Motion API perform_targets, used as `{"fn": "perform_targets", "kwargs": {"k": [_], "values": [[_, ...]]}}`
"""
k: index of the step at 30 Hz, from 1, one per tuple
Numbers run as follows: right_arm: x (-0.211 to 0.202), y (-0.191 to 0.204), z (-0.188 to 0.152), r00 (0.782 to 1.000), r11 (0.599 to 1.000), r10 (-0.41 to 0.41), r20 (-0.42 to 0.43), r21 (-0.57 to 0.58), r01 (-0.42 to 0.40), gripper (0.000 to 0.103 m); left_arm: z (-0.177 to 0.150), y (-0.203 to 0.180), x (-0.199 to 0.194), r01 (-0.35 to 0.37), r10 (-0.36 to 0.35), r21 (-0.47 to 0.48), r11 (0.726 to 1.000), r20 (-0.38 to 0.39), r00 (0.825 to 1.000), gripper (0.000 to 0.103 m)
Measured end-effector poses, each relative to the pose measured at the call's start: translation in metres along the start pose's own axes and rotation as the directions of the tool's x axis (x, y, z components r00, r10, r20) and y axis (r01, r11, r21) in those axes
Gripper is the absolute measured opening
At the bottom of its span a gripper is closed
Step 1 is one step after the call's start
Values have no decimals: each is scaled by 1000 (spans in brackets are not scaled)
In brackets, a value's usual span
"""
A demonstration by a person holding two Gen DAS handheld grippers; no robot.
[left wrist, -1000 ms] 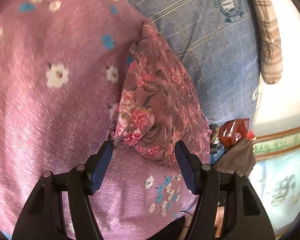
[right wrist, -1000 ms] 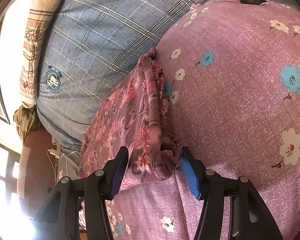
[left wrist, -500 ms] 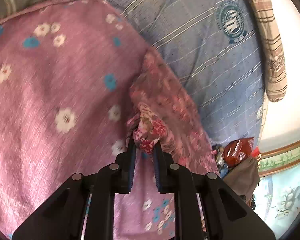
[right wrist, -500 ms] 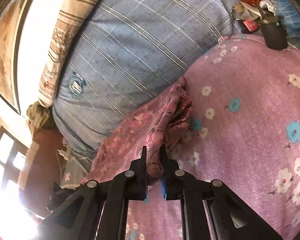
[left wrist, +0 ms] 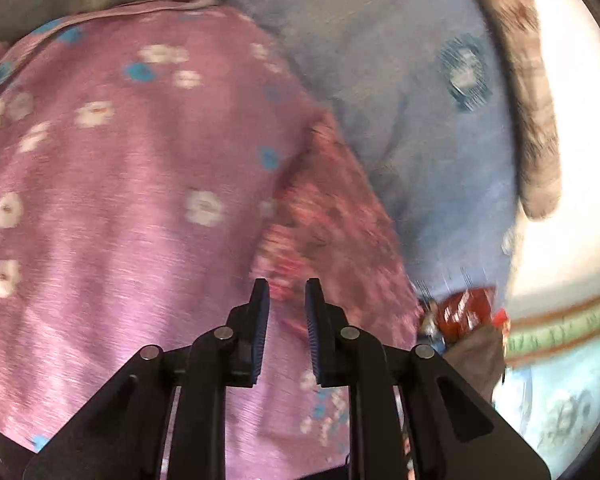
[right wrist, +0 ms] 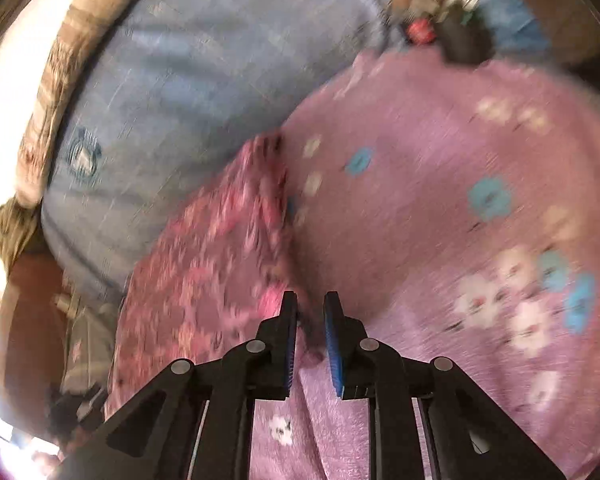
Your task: Fold small clothes
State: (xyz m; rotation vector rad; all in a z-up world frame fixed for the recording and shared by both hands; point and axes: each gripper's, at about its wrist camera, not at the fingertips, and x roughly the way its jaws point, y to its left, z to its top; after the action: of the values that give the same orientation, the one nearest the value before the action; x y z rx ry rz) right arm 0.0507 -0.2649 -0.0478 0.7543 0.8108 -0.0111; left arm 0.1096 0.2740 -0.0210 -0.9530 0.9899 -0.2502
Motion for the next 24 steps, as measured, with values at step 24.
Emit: {"fn": "perform_targets", "kwargs": {"k": [24], "values": [[36,80,24,996,980,81,37,-187,-72,43,28,-79,64,23,-3,195,981,-106,994,63]]}}
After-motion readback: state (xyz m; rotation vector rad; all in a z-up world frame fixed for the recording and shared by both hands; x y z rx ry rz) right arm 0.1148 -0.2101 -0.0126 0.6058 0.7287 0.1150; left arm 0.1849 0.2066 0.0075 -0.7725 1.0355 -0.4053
